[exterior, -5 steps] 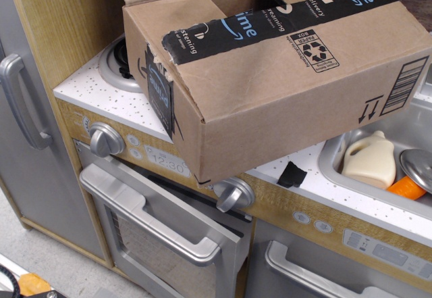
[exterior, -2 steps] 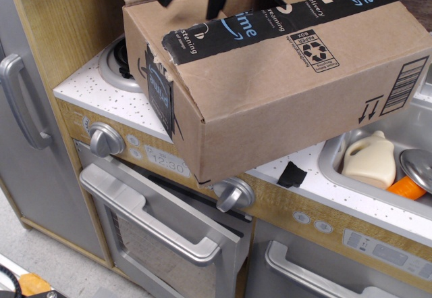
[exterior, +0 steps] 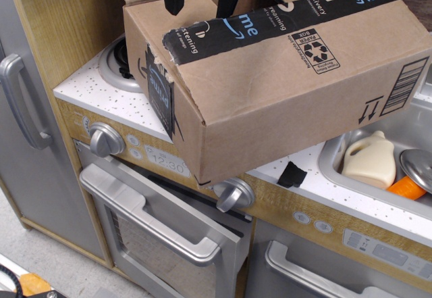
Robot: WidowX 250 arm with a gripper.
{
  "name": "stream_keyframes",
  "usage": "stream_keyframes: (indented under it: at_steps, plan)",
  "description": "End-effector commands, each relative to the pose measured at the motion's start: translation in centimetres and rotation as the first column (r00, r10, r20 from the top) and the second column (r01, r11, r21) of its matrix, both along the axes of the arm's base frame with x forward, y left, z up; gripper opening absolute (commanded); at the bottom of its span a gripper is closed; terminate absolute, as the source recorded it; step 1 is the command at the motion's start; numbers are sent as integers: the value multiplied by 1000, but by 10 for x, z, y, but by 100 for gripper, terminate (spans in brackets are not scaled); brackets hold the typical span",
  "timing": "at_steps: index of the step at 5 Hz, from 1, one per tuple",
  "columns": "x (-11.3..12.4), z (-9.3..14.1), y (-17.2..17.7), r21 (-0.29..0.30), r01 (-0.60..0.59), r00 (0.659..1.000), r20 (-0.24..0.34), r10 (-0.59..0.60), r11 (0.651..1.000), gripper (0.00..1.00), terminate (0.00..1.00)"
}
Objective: Open large4fbox flaps
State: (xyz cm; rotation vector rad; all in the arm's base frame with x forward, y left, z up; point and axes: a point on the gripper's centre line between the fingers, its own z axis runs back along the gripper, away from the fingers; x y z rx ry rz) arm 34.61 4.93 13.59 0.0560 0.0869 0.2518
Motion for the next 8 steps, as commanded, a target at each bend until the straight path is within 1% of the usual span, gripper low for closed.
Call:
stream_keyframes:
  at_steps: [1, 2, 3, 4, 5, 6, 7, 8]
  plan:
    - [-8, 48, -42, -66, 15, 1000, 23, -13, 998, 100, 0]
    - [-13, 70, -60, -79, 15, 1000, 23, -13, 997, 100, 0]
    - [-21, 79, -84, -85, 11, 999, 52, -6, 996, 100, 0]
    - [-32, 79, -106, -96, -5, 997, 75, 12, 995, 100, 0]
    - [-42, 73, -124, -105, -14, 993, 113, 26, 994, 100, 0]
    - [-53, 59, -139, -128, -33, 989, 136, 50, 991, 100, 0]
    - [-60, 46, -151, -114, -25, 990, 136, 41, 993, 100, 0]
    - [-65, 29, -160, -84, -48, 992, 112, 57, 995, 100, 0]
